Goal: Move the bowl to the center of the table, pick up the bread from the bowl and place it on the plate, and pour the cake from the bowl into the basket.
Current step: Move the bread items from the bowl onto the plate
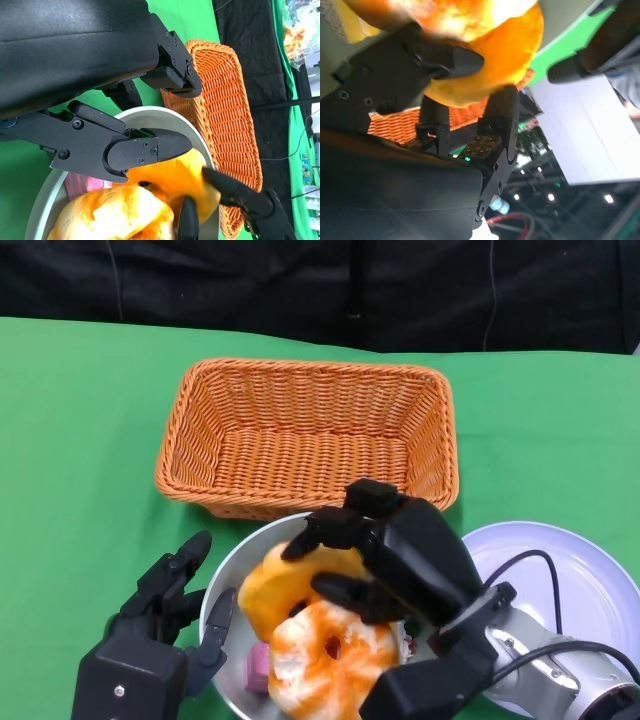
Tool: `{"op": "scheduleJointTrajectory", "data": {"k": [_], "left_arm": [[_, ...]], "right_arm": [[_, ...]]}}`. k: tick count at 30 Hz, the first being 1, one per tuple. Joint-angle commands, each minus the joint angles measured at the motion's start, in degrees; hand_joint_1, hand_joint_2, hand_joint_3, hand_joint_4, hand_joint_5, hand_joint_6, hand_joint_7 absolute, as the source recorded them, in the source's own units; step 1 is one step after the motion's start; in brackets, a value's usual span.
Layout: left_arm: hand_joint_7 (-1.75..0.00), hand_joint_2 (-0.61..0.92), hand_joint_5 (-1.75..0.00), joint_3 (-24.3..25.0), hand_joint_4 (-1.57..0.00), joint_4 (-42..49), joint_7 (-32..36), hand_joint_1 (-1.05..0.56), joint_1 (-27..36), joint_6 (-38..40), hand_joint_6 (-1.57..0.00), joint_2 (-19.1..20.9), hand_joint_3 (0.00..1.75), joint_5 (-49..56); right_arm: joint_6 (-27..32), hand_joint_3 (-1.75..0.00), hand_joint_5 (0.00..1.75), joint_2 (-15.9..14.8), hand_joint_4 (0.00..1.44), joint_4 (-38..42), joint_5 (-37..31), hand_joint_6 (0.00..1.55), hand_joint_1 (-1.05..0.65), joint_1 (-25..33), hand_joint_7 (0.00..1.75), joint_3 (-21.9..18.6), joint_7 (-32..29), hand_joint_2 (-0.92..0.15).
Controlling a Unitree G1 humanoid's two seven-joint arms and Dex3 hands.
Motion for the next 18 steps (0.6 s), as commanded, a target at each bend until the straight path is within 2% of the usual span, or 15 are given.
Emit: {"op": "scheduleJointTrajectory", "data": {"k": [1,10,18], "left_arm": [[-0.04,0.92,-0.90,0.4,-0.22,-0.6,-0.3,-0.52,0.2,-0.1,-0.50,0.5,0.52,-0.1],[-0.04,0.92,-0.89,0.6,-0.21,-0.9,-1.1,-0.54,0.3,0.2,-0.49,1.0,0.52,-0.7],[-0.03,0.92,-0.89,0.3,-0.22,-1.6,-1.4,-0.54,0.7,0.8,-0.49,0.8,0.52,-0.7]], "right_arm": [[-4.0,-1.48,1.75,-0.4,0.99,2.7,-1.2,0.85,-0.16,-1.1,1.51,0.5,-4.8,-0.24],[-10.2,-1.56,1.75,-0.5,0.97,4.3,-4.2,0.83,-0.21,-2.5,1.49,0.6,-14.4,-0.23],[-11.7,-1.60,1.75,-0.9,0.97,2.3,-5.1,0.81,-0.21,-2.3,1.54,-0.5,-17.7,-0.18]]}}
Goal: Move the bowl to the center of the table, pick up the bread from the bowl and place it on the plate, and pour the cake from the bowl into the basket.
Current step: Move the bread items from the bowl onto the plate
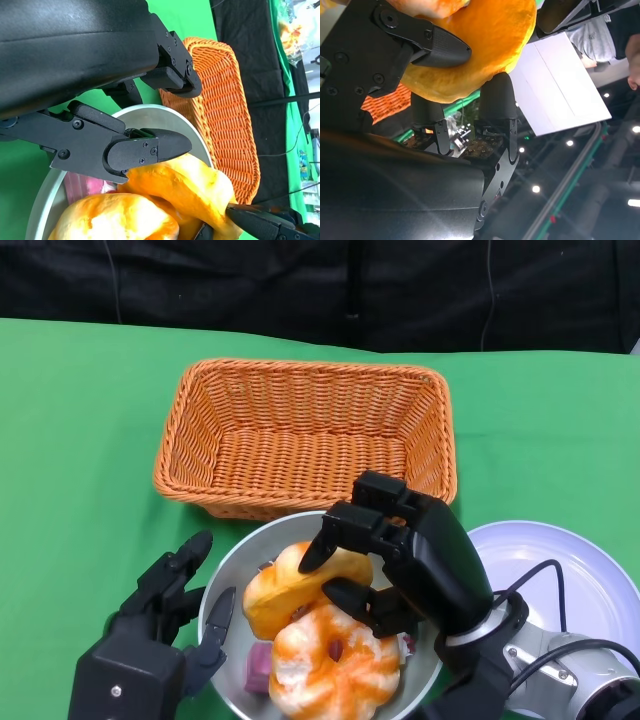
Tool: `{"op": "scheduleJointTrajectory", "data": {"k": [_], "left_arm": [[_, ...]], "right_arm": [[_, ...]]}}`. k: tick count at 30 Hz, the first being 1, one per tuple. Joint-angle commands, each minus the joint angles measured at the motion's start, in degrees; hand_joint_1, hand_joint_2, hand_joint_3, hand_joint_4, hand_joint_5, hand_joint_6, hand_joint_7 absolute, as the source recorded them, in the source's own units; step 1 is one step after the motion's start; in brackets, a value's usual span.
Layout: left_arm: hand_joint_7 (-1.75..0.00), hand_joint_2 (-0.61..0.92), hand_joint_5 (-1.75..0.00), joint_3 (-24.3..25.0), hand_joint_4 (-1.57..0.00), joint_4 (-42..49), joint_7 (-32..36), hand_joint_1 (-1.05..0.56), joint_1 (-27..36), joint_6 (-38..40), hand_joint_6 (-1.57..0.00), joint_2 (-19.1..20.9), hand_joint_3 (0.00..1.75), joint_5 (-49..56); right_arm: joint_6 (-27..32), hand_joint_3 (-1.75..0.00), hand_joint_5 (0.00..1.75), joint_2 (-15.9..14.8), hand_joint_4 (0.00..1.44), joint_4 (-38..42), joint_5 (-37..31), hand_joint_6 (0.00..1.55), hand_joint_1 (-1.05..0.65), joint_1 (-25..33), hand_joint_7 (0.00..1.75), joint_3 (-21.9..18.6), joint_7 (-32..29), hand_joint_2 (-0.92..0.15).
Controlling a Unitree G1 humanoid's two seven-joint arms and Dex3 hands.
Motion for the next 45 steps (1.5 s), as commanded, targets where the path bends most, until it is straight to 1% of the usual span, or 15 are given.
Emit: {"op": "scheduleJointTrajectory", "data": {"k": [1,8,10,12,16,19,25,28,31,34,37,39,41,43,45], "left_arm": [[-0.03,0.92,-0.89,0.3,-0.22,-0.9,-0.6,-0.54,0.6,0.7,-0.49,0.4,0.51,-0.5],[-0.03,0.92,-0.89,0.5,-0.22,-1.0,-0.9,-0.54,0.4,1.3,-0.49,0.7,0.51,-1.3],[-0.03,0.92,-0.89,0.6,-0.21,-1.0,-1.1,-0.54,0.4,1.2,-0.49,0.7,0.51,-1.5],[-0.03,0.92,-0.89,0.6,-0.21,-0.8,-1.2,-0.53,0.4,0.8,-0.49,0.9,0.51,-1.7],[-0.03,0.92,-0.90,0.7,-0.21,0.0,-1.1,-0.53,0.2,-0.2,-0.49,1.2,0.52,-1.6],[-0.03,0.92,-0.90,0.6,-0.21,0.1,-1.0,-0.54,0.1,0.0,-0.49,1.2,0.52,-1.5],[-0.03,0.92,-0.90,0.9,-0.21,0.3,-1.1,-0.53,0.0,-0.2,-0.49,1.3,0.52,-1.8],[-0.03,0.92,-0.90,1.0,-0.21,0.5,-1.1,-0.53,-0.1,-0.3,-0.49,1.4,0.52,-1.7],[-0.03,0.92,-0.90,1.1,-0.21,0.5,-1.0,-0.54,-0.1,-0.3,-0.49,1.4,0.52,-1.7],[-0.02,0.92,-0.89,1.2,-0.21,0.5,-1.1,-0.53,-0.1,-0.4,-0.49,1.4,0.52,-1.8],[-0.02,0.92,-0.88,1.4,-0.20,0.6,-1.2,-0.53,-0.3,-0.3,-0.49,1.6,0.52,-1.8],[-0.02,0.92,-0.88,1.6,-0.20,0.7,-1.3,-0.53,-0.4,-0.2,-0.49,1.8,0.52,-2.0],[-0.02,0.92,-0.88,1.8,-0.20,0.7,-1.4,-0.53,-0.5,0.0,-0.49,1.8,0.52,-2.2],[-0.02,0.92,-0.87,1.9,-0.20,0.6,-1.7,-0.53,-0.5,0.0,-0.49,1.8,0.52,-2.6],[-0.02,0.92,-0.87,2.1,-0.20,0.7,-1.9,-0.52,-0.5,-0.1,-0.49,1.9,0.52,-2.8]], "right_arm": [[-1.3,-1.61,1.75,-0.8,0.97,-1.7,0.8,0.81,-0.20,-0.8,1.55,-0.9,-1.0,-0.18],[-3.2,-1.73,1.75,-1.4,0.97,-7.4,4.3,0.84,-0.22,0.2,1.52,-4.4,1.5,-0.14],[-3.9,-1.74,1.73,-1.6,0.97,-9.2,6.5,0.85,-0.23,0.8,1.50,-5.6,3.5,-0.13],[-4.6,-1.74,1.72,-1.4,0.97,-12.4,10.4,0.88,-0.23,1.8,1.46,-7.6,6.5,-0.11],[-4.9,-1.75,1.71,-0.4,0.98,-17.4,15.7,0.92,-0.21,3.6,1.42,-10.7,11.2,-0.08],[-5.2,-1.75,1.72,-0.2,0.99,-20.0,18.6,0.92,-0.21,5.0,1.41,-12.5,14.6,-0.09],[-7.7,-1.74,1.75,-1.3,0.97,-22.6,20.5,0.89,-0.21,7.2,1.42,-16.4,18.6,-0.10],[-8.5,-1.75,1.75,-2.4,0.97,-24.1,24.2,0.88,-0.12,9.1,1.44,-18.8,22.0,-0.12],[-8.7,-1.75,1.75,-2.8,0.98,-25.0,25.4,0.89,-0.07,10.4,1.45,-21.4,24.0,-0.13],[-7.9,-1.75,1.75,-4.1,0.98,-25.9,26.6,0.89,-0.04,11.8,1.44,-24.1,26.4,-0.14],[-6.9,-1.75,1.72,-6.6,0.99,-26.6,28.5,0.90,-0.03,13.3,1.43,-27.2,29.4,-0.13],[-5.7,-1.72,1.72,-7.7,0.99,-27.3,29.5,0.90,-0.07,14.2,1.42,-29.0,31.3,-0.13],[-3.0,-1.71,1.74,-8.3,0.99,-28.9,29.0,0.90,-0.12,15.1,1.44,-30.5,32.7,-0.12],[0.8,-1.73,1.74,-9.2,1.01,-30.4,29.0,0.90,-0.10,15.9,1.43,-32.0,34.4,-0.09],[2.9,-1.74,1.75,-9.7,1.03,-31.0,28.8,0.92,-0.08,16.2,1.42,-33.1,35.2,-0.07]]}}
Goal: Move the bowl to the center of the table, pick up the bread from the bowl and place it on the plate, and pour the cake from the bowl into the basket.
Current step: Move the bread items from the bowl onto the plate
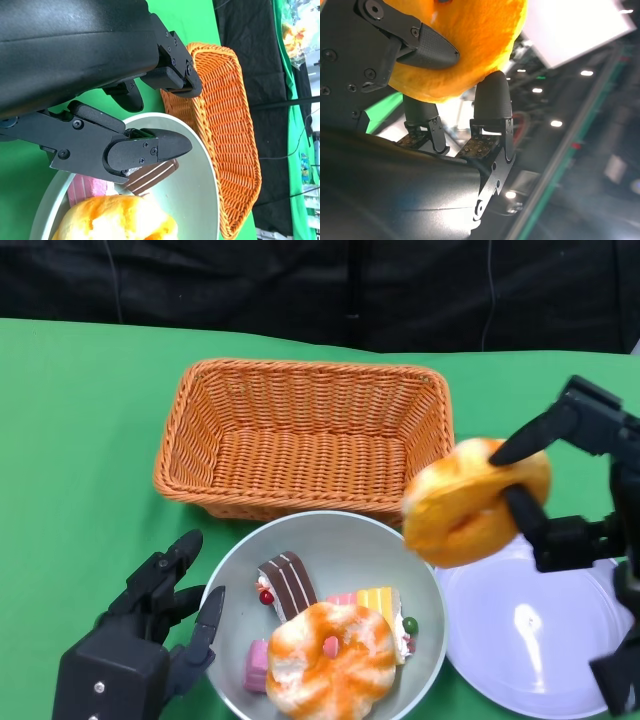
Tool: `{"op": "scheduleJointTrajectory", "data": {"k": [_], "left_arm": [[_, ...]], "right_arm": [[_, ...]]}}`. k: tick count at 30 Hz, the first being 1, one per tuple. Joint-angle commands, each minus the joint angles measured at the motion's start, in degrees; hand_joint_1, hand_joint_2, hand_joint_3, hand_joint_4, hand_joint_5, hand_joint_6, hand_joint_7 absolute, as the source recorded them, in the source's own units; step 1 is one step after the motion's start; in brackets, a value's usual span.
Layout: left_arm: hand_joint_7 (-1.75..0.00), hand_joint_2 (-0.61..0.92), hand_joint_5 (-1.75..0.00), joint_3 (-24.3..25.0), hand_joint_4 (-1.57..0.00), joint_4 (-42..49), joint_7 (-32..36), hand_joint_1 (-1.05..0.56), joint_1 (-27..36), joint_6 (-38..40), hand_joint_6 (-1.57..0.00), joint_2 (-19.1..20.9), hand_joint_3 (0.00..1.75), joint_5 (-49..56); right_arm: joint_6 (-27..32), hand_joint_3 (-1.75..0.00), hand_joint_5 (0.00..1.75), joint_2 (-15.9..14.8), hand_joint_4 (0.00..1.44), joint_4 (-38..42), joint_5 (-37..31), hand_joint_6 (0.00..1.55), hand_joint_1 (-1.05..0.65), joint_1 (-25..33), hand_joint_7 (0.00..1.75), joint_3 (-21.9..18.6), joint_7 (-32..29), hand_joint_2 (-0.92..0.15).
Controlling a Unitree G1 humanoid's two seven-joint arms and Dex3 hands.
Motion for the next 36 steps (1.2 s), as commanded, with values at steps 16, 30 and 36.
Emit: {"op": "scheduleJointTrajectory", "data": {"k": [16,30,36], "left_arm": [[-0.02,0.92,-0.86,0.9,-0.22,0.0,-1.0,-0.55,0.5,-0.9,-0.50,0.6,0.50,-0.4],[-0.02,0.92,-0.87,0.5,-0.22,-0.4,-1.2,-0.53,1.1,-1.0,-0.50,0.6,0.50,-0.1],[-0.02,0.92,-0.88,0.5,-0.22,-0.5,-1.3,-0.53,1.1,-1.0,-0.50,0.6,0.50,-0.1]], "right_arm": [[10.8,-1.65,1.70,-5.0,1.02,8.3,-7.7,0.94,0.07,-0.8,1.34,-2.2,-0.9,-0.06],[25.7,-0.88,1.29,-8.1,0.89,8.8,-11.5,1.02,0.03,-0.8,0.60,2.5,6.6,-0.42],[27.9,-0.69,1.15,-8.3,0.90,7.3,-11.1,1.12,0.01,-0.4,0.29,3.0,7.6,-0.51]]}}
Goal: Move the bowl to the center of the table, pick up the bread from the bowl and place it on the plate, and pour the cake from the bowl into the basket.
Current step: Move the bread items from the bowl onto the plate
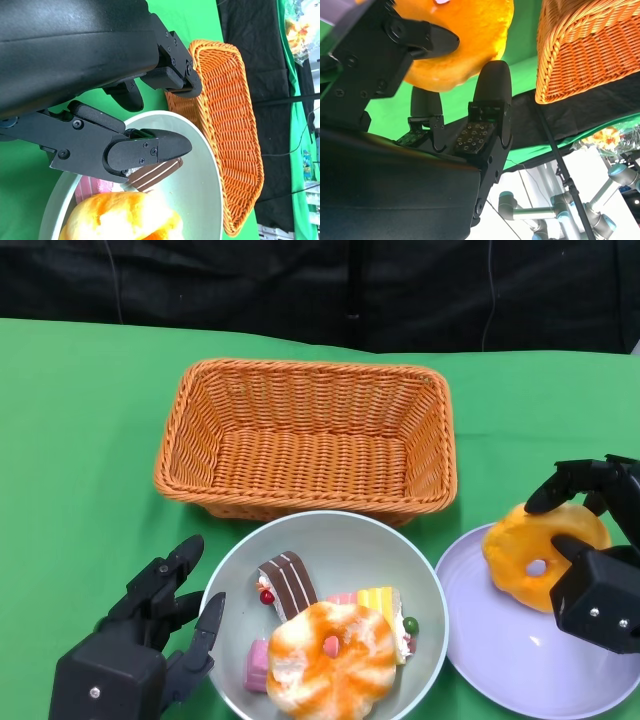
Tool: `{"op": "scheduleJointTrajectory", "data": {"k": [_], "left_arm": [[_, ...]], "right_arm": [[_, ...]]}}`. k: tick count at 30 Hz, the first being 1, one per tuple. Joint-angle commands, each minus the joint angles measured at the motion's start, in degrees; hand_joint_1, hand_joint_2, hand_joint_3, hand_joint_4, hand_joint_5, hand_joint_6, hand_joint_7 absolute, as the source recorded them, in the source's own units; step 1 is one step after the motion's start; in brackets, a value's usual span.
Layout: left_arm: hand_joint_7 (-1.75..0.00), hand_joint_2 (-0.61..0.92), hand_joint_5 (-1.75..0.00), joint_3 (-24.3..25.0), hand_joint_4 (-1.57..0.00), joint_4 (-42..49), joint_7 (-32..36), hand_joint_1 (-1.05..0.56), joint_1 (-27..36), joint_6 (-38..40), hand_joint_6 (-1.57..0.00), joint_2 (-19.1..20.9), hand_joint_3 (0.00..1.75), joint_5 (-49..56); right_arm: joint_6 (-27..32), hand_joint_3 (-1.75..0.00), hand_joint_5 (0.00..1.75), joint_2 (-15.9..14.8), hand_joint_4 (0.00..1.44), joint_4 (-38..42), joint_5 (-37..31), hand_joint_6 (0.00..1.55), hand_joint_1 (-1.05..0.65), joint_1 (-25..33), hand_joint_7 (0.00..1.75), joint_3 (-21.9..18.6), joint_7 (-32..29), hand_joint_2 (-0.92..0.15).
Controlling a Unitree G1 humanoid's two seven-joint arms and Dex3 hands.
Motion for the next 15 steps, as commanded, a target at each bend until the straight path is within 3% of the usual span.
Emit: {"op": "scheduleJointTrajectory", "data": {"k": [1,4,5,6,8,9,11,15], "left_arm": [[-0.02,0.92,-0.88,0.2,-0.22,-0.5,-0.3,-0.53,0.3,-0.8,-0.50,0.6,0.50,0.0],[-0.02,0.92,-0.88,0.2,-0.22,-0.5,-0.3,-0.53,0.3,-0.8,-0.50,0.6,0.50,0.0],[-0.02,0.92,-0.88,0.0,-0.22,-0.5,0.0,-0.53,0.3,-0.5,-0.50,0.5,0.50,0.3],[-0.02,0.92,-0.88,-0.1,-0.22,-0.4,0.1,-0.53,0.2,-0.3,-0.50,0.4,0.48,0.4],[-0.01,0.92,-0.87,-0.2,-0.22,-0.1,0.2,-0.54,0.2,-0.3,-0.49,0.5,0.47,0.9],[-0.01,0.92,-0.87,-0.2,-0.22,0.0,0.2,-0.54,0.2,-0.3,-0.49,0.5,0.47,1.0],[-0.01,0.92,-0.86,-0.2,-0.22,0.0,0.1,-0.55,0.2,-0.3,-0.49,0.5,0.47,1.0],[-0.01,0.92,-0.86,-0.1,-0.23,-0.3,0.0,-0.54,0.4,-0.2,-0.49,0.6,0.47,0.8]], "right_arm": [[0.8,-0.69,1.15,-1.4,0.90,-1.3,1.2,1.13,0.01,0.5,0.28,0.0,0.3,-0.51],[1.1,-0.68,1.15,-1.6,0.90,-1.5,1.4,1.13,0.01,0.5,0.26,0.3,0.2,-0.52],[4.1,-0.68,1.15,-3.3,0.90,-2.5,0.8,1.14,0.01,0.4,0.25,1.8,6.1,-0.52],[6.6,-0.52,0.89,-4.5,0.56,-3.4,0.4,0.79,-0.21,0.3,0.16,2.9,10.7,-0.64],[9.0,-0.15,0.40,-6.0,0.33,-5.9,0.9,0.44,-0.45,1.1,0.04,4.1,16.3,-0.86],[9.2,-0.11,0.31,-6.2,0.27,-6.8,1.3,0.37,-0.52,1.5,0.02,4.2,16.9,-0.89],[9.5,-0.08,0.22,-6.4,0.21,-8.4,1.5,0.28,-0.60,2.1,0.00,4.2,17.2,-0.91],[9.5,-0.07,0.20,-6.7,0.18,-10.5,0.9,0.25,-0.63,3.2,0.00,4.2,16.1,-0.92]]}}
